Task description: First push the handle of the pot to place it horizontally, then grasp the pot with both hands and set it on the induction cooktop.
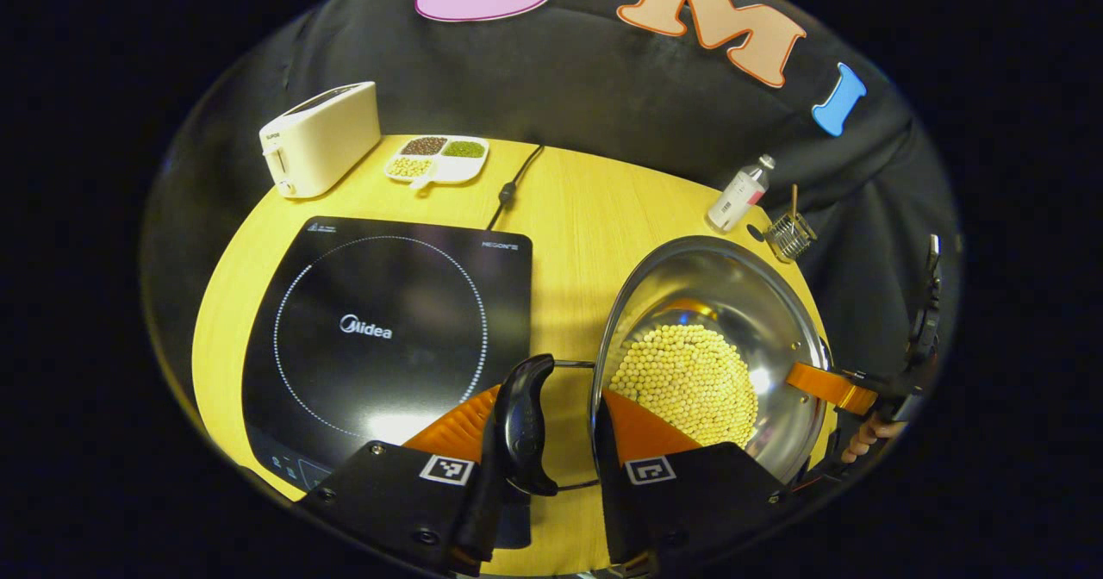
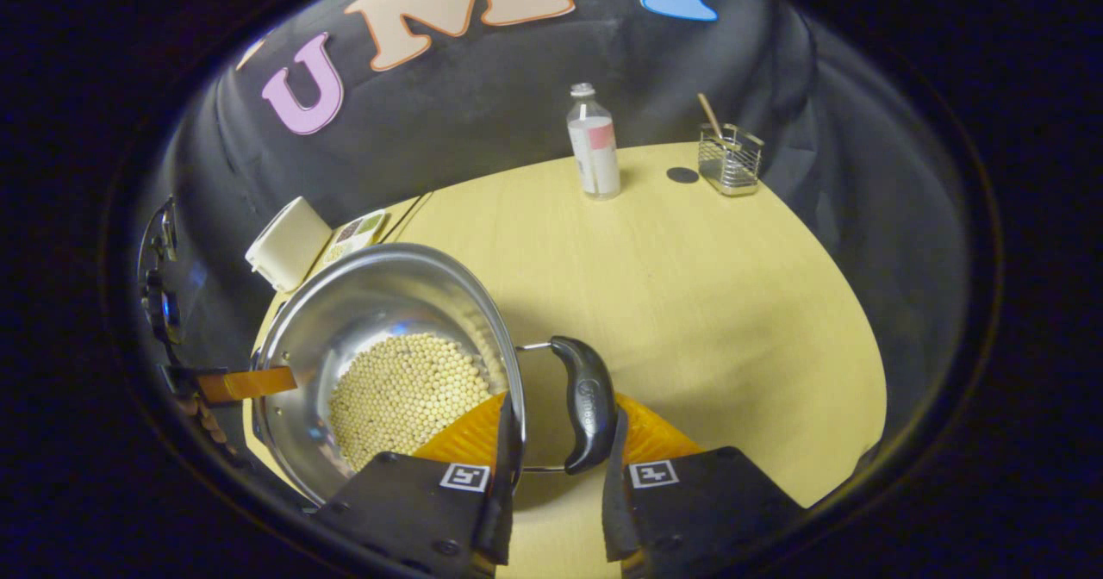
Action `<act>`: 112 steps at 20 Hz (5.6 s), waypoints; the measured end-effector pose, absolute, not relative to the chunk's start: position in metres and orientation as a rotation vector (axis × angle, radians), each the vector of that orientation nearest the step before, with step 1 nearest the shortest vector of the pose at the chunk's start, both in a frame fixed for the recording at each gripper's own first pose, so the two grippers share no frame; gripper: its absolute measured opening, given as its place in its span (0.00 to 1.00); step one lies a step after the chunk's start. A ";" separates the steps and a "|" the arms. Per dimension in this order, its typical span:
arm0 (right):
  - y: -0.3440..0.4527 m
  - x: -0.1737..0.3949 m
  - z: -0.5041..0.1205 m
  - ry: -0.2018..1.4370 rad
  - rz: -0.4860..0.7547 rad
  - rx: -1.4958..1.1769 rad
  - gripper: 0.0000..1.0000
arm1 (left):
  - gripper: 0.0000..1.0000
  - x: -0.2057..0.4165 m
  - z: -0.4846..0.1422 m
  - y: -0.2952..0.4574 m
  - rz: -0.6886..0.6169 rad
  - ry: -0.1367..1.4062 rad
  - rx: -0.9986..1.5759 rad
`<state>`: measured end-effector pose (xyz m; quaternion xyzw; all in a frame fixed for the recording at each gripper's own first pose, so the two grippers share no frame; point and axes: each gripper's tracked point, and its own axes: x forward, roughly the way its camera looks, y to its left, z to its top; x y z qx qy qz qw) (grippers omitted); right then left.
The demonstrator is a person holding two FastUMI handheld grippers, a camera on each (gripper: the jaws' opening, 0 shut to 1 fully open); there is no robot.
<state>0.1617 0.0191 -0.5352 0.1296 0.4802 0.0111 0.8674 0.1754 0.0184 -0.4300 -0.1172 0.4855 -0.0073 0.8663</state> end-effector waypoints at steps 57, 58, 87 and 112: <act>0.259 0.194 -0.466 0.909 0.043 0.336 1.00 | 0.83 0.222 -0.345 0.280 0.084 0.702 0.081; 0.252 0.194 -0.457 0.888 0.047 0.341 0.94 | 0.83 0.219 -0.337 0.274 0.086 0.687 0.078; 0.046 0.035 -0.085 0.120 0.043 0.159 0.93 | 0.81 0.040 -0.038 0.034 0.039 0.077 -0.038; 0.032 0.027 -0.067 0.115 0.066 0.080 1.00 | 0.81 0.014 -0.026 0.034 0.096 0.047 -0.013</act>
